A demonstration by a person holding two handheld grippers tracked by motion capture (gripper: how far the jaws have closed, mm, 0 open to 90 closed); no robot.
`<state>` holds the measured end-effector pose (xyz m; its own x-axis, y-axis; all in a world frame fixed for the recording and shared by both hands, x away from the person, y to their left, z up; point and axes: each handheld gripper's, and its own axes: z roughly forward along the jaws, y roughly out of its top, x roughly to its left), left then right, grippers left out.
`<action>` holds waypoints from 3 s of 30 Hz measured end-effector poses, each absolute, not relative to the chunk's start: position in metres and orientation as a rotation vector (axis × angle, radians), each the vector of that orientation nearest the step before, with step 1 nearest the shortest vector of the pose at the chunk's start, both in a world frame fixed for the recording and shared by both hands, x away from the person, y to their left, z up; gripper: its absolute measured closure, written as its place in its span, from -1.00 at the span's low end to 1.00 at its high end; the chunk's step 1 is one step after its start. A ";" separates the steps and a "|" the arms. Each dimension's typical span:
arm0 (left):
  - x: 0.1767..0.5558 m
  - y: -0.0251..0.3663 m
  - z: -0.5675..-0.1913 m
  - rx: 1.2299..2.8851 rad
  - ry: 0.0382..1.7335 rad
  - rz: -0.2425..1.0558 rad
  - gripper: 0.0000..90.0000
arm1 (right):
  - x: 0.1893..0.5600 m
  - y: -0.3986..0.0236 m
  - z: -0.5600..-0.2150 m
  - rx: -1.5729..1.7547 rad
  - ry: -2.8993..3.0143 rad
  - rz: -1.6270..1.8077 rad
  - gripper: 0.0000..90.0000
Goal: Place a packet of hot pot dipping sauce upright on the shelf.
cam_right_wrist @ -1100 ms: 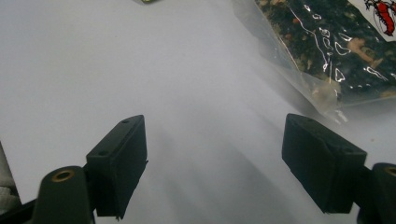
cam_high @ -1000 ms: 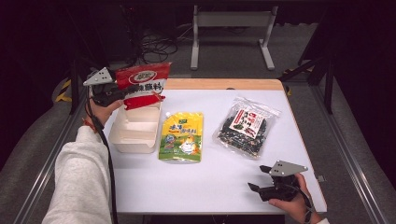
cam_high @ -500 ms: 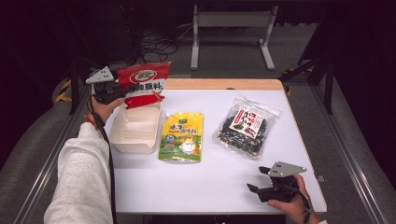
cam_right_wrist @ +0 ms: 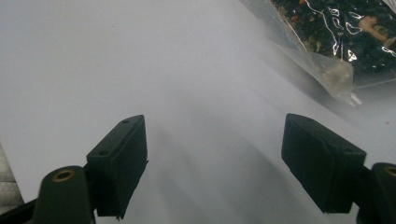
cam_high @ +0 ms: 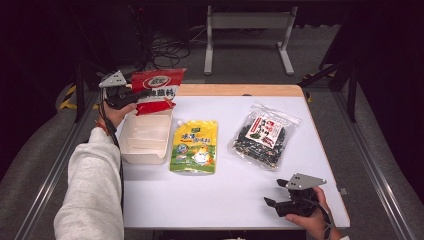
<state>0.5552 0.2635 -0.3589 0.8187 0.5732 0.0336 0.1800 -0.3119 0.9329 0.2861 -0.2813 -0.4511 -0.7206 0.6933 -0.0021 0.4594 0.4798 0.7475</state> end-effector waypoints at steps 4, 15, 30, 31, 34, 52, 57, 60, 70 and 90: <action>0.562 0.262 -0.359 1.892 0.557 0.426 0.99 | 0.287 -0.279 -0.452 0.982 2.434 1.084 -0.48; 0.564 0.277 -0.368 1.918 0.605 0.448 0.99 | 0.285 -0.273 -0.453 0.962 2.458 1.078 -0.47; 0.563 0.275 -0.385 1.962 0.735 0.447 0.64 | 0.284 -0.271 -0.454 0.942 2.479 1.070 -0.47; 0.562 0.275 -0.389 1.969 0.741 0.440 0.64 | 0.284 -0.271 -0.453 0.941 2.478 1.070 -0.47; 0.559 0.278 -0.391 1.943 0.757 0.456 0.71 | 0.284 -0.272 -0.453 0.940 2.475 1.076 -0.48; 0.556 0.275 -0.398 2.057 0.801 0.499 0.99 | 0.287 -0.273 -0.454 0.942 2.493 1.092 -0.47; 0.552 0.276 -0.395 2.031 0.830 0.515 0.86 | 0.289 -0.276 -0.452 0.948 2.485 1.113 -0.47; 0.549 0.279 -0.394 1.990 0.854 0.520 0.77 | 0.291 -0.276 -0.451 0.944 2.480 1.114 -0.47; 0.512 0.286 -0.374 1.830 0.865 0.587 0.40 | 0.302 -0.279 -0.446 0.967 2.442 1.178 -0.43; 0.357 0.237 -0.357 1.824 0.661 0.611 -0.17 | 0.323 -0.287 -0.432 0.971 2.349 1.266 -0.06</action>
<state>0.3569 0.2372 -0.3573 0.7163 0.6908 0.0990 0.1529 -0.2938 0.9435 0.3226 -0.2866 -0.4316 -0.7263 0.6855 0.0517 0.4198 0.3827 0.8230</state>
